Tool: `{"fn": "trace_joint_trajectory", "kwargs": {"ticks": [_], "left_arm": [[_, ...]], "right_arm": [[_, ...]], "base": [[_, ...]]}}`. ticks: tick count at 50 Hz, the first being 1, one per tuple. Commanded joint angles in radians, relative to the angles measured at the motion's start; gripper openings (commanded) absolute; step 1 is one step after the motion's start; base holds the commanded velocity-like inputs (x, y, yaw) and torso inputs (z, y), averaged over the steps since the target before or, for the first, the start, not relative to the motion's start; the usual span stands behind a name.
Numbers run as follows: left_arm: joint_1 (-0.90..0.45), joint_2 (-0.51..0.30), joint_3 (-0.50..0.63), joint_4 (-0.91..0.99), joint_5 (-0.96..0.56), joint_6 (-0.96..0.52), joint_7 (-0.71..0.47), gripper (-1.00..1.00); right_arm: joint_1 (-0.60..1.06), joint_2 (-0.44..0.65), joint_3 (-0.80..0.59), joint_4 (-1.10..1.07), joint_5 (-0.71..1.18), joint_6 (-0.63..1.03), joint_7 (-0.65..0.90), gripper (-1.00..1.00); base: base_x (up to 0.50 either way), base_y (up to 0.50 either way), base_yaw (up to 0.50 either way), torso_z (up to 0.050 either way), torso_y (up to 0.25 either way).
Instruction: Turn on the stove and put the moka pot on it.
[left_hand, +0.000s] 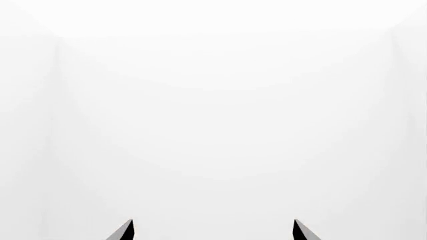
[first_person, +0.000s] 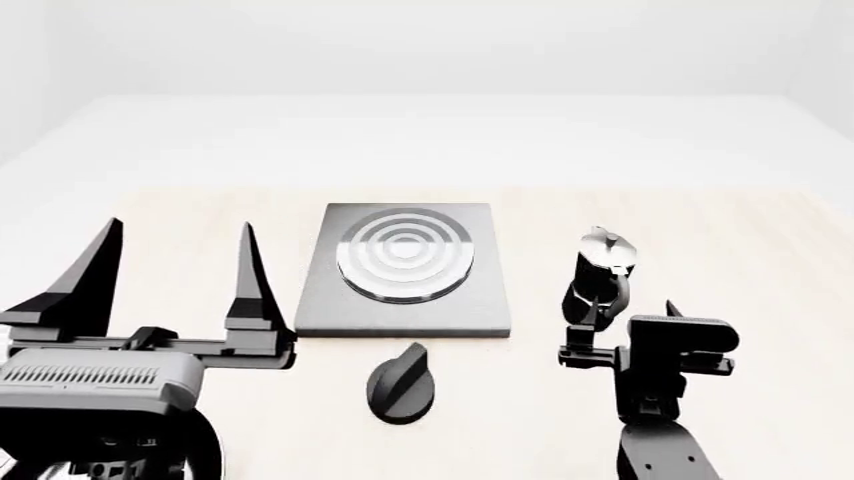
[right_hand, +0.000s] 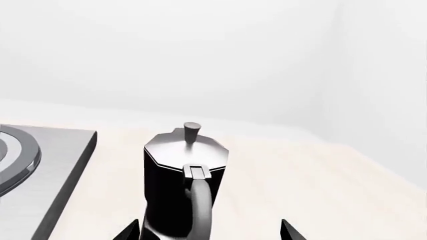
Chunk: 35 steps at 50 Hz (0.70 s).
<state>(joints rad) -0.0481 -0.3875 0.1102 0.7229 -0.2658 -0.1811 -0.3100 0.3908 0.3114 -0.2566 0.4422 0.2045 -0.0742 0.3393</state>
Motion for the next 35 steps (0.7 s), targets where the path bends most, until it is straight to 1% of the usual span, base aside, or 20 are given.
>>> {"fn": "trace_joint_trajectory", "kwargs": {"ticks": [1, 17, 20, 21, 23, 31, 35], "left_arm": [[-0.005, -0.001, 0.005, -0.004, -0.005, -0.002, -0.001, 1.0], [-0.007, -0.003, 0.009, -0.012, -0.013, 0.002, -0.003, 1.0], [-0.01, -0.003, 0.013, -0.012, -0.012, 0.0, -0.003, 1.0], [-0.012, -0.004, 0.014, -0.013, -0.012, -0.002, -0.003, 1.0], [-0.013, -0.004, 0.014, -0.008, -0.014, -0.007, -0.005, 1.0], [-0.012, -0.006, 0.017, -0.01, -0.014, -0.004, -0.006, 1.0], [-0.009, -0.007, 0.017, -0.009, -0.015, -0.002, -0.007, 1.0]], "right_arm": [[0.02, -0.009, -0.002, 0.043, 0.002, 0.003, 0.0, 1.0], [0.076, -0.032, -0.014, 0.194, -0.014, -0.054, -0.013, 1.0], [0.075, -0.029, -0.016, 0.177, -0.014, -0.037, -0.009, 1.0], [0.085, -0.042, -0.018, 0.249, -0.022, -0.097, -0.015, 1.0], [0.091, -0.033, -0.02, 0.204, -0.018, -0.045, -0.013, 1.0], [0.123, -0.04, -0.027, 0.244, -0.022, -0.052, -0.023, 1.0], [0.126, -0.038, -0.029, 0.221, -0.02, -0.029, -0.02, 1.0]], "base": [[0.0, 0.0, 0.0, 0.0, 0.0], [0.0, 0.0, 0.0, 0.0, 0.0], [0.0, 0.0, 0.0, 0.0, 0.0], [0.0, 0.0, 0.0, 0.0, 0.0], [0.0, 0.0, 0.0, 0.0, 0.0], [0.0, 0.0, 0.0, 0.0, 0.0], [0.0, 0.0, 0.0, 0.0, 0.0]]}}
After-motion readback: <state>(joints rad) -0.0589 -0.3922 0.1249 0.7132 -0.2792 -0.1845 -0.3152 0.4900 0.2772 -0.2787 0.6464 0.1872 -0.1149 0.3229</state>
